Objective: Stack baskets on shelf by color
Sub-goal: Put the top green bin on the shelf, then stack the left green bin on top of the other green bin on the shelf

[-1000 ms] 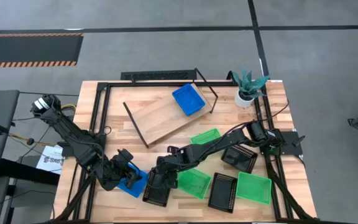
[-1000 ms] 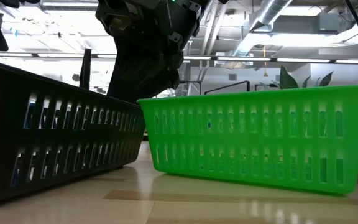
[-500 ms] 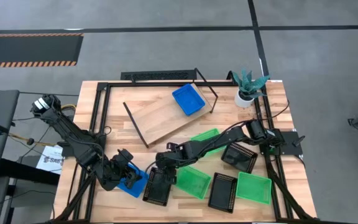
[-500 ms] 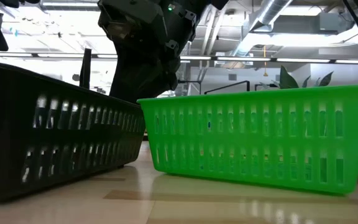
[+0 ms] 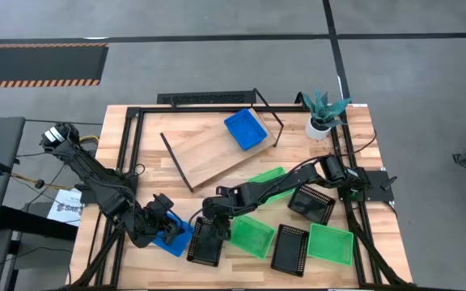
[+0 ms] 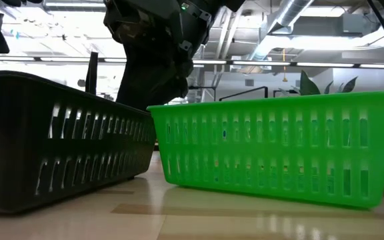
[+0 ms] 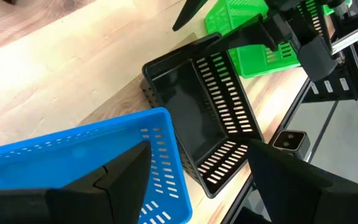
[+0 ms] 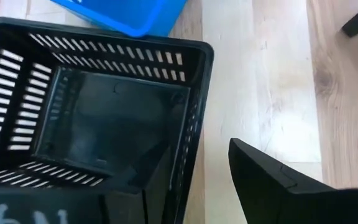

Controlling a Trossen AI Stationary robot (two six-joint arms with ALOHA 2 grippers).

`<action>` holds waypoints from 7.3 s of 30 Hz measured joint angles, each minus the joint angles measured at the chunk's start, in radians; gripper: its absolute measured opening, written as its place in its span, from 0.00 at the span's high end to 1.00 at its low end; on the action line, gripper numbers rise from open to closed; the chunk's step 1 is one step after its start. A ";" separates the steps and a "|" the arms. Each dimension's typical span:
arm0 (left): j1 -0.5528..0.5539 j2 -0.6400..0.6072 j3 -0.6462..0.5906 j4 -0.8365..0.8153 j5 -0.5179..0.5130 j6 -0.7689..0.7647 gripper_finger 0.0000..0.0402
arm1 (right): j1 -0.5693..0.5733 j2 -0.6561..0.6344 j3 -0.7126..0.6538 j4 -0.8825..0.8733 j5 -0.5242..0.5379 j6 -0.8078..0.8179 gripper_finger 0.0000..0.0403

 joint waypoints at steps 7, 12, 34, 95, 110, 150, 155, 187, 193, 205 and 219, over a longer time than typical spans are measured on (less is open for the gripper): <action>0.000 0.000 0.000 -0.001 0.024 0.014 0.37 | -0.015 -0.036 -0.003 -0.084 -0.008 -0.025 0.55; 0.000 0.000 0.000 -0.001 0.024 0.013 0.37 | -0.030 -0.130 0.000 -0.201 -0.023 -0.165 0.54; 0.003 0.000 0.000 -0.008 -0.054 0.013 0.37 | -0.126 -0.166 -0.087 -0.635 0.110 0.275 0.54; 0.110 0.000 0.000 -0.070 -0.053 0.006 0.37 | -0.310 -0.172 0.190 -0.478 0.079 -0.867 0.96; 0.121 0.000 0.000 -0.090 -0.047 -0.013 0.37 | -0.356 -0.038 0.188 -0.490 0.091 -0.944 0.93; 0.121 0.000 0.000 -0.097 -0.038 0.052 0.37 | -0.266 -0.364 0.190 -0.847 0.110 0.089 0.54; 0.121 0.000 0.000 -0.094 -0.043 0.052 0.37 | -0.097 -0.422 0.185 -1.008 0.147 0.393 0.55; 0.116 0.000 0.000 -0.033 -0.021 0.149 0.37 | 0.366 -0.154 -0.116 -0.459 0.093 -0.120 0.56; 0.116 0.000 0.000 -0.034 -0.021 0.149 0.37 | 0.364 -0.164 -0.114 -0.461 0.080 -0.163 0.58; 0.116 0.000 0.000 -0.038 -0.026 0.153 0.37 | 0.402 -0.232 -0.114 -0.445 0.057 -0.215 0.58; 0.116 0.000 0.000 -0.037 -0.025 0.158 0.37 | 0.384 -0.150 -0.114 -0.403 0.017 -0.280 0.59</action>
